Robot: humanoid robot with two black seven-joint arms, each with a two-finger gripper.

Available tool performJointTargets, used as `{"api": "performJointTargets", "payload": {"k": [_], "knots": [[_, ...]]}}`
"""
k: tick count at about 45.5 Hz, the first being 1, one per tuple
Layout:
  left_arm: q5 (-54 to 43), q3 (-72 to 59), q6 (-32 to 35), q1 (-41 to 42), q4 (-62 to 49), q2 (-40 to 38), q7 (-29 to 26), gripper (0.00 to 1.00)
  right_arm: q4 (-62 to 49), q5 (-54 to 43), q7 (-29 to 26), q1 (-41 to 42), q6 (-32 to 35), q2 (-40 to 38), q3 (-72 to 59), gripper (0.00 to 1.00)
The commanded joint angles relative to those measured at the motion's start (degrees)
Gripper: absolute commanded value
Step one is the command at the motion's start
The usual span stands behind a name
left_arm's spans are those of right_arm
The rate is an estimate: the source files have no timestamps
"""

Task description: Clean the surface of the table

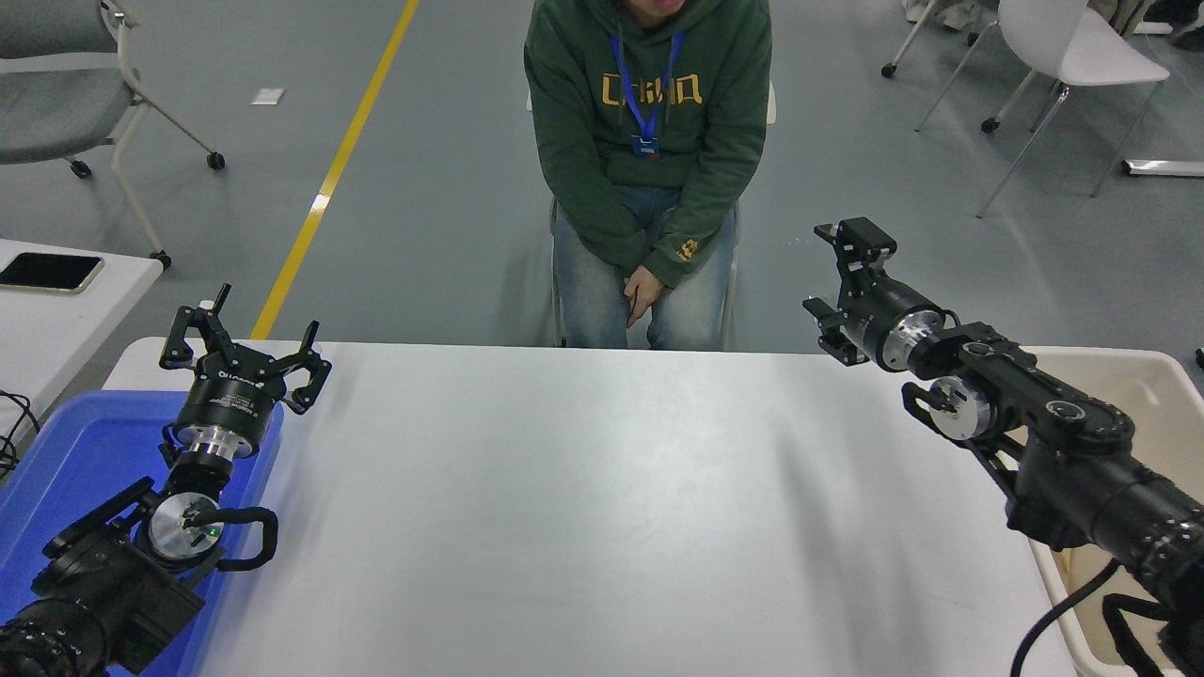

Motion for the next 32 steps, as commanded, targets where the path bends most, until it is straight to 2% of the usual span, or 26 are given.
{"api": "performJointTargets", "payload": {"k": [1,10,27,32], "knots": [[0.02,0.0,0.0,0.0,-0.01,-0.02,0.01,1.0,-0.45,0.26,2.86,-1.82,-0.17,6.0,3.6,1.0],[0.02,0.0,0.0,0.0,-0.01,-0.02,0.01,1.0,-0.63,0.96,9.99,-1.91,-0.35,6.08,2.9,1.0],[0.02,0.0,0.0,0.09,-0.01,-0.02,-0.08,1.0,-0.45,0.08,10.52,-4.54,-0.96,6.44,3.34,1.0],[0.02,0.0,0.0,0.0,-0.01,-0.02,0.01,1.0,-0.45,-0.27,12.71,-6.12,-0.96,6.44,2.81,1.0]]}}
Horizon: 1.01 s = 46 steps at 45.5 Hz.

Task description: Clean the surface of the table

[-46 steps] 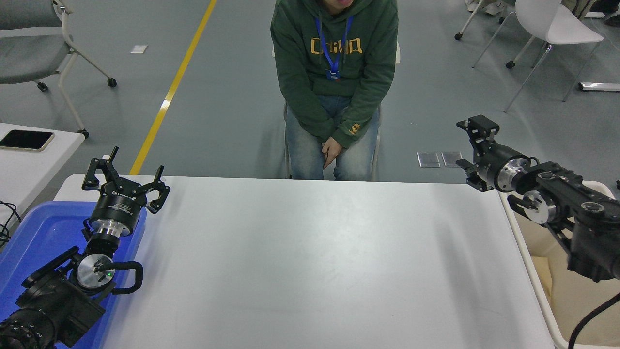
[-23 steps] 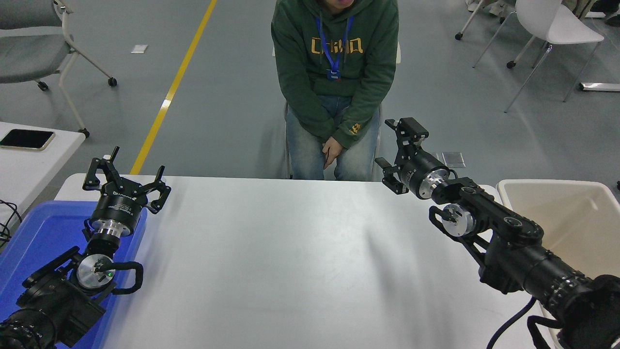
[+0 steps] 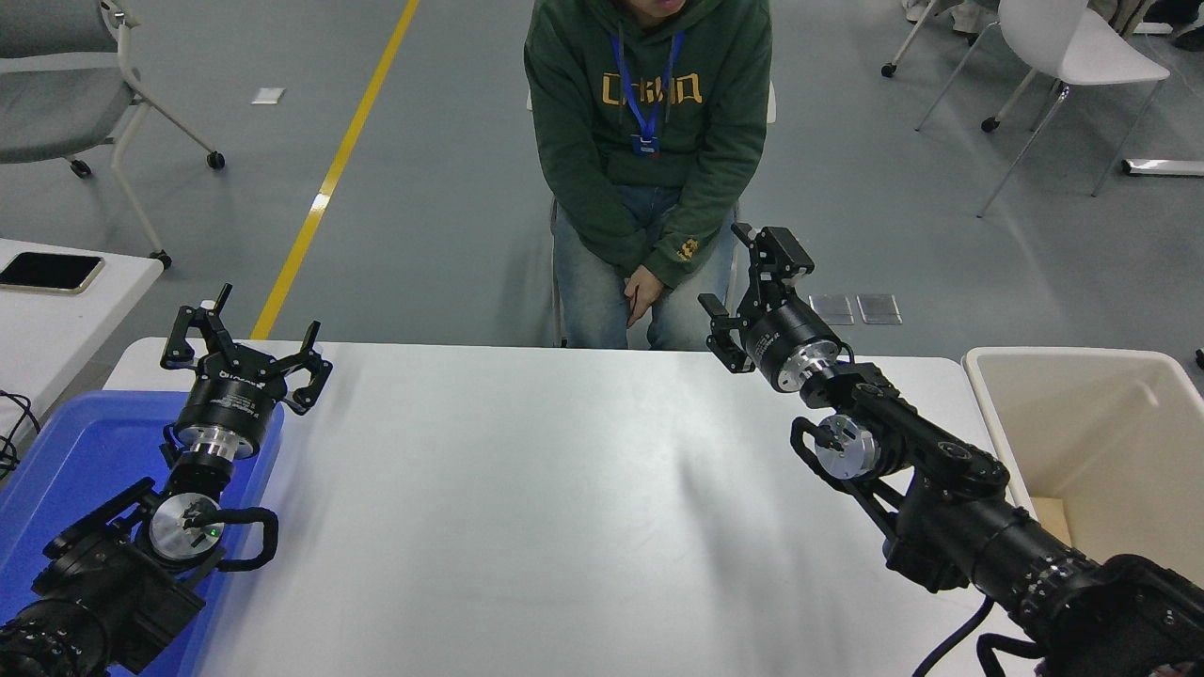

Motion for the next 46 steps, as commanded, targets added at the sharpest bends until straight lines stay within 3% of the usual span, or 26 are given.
{"api": "performJointTargets", "payload": {"k": [1,46], "knots": [[0.0,0.0,0.0,0.05,0.0,0.0,0.01,1.0,-0.03,-1.0,3.25,-2.69,-0.25,0.31,-0.49,1.0],[0.0,0.0,0.0,-0.03,0.0,0.0,-0.08,1.0,-5.39,-3.03,5.19,-3.05,-3.68,0.31,-0.58,1.0]]}}
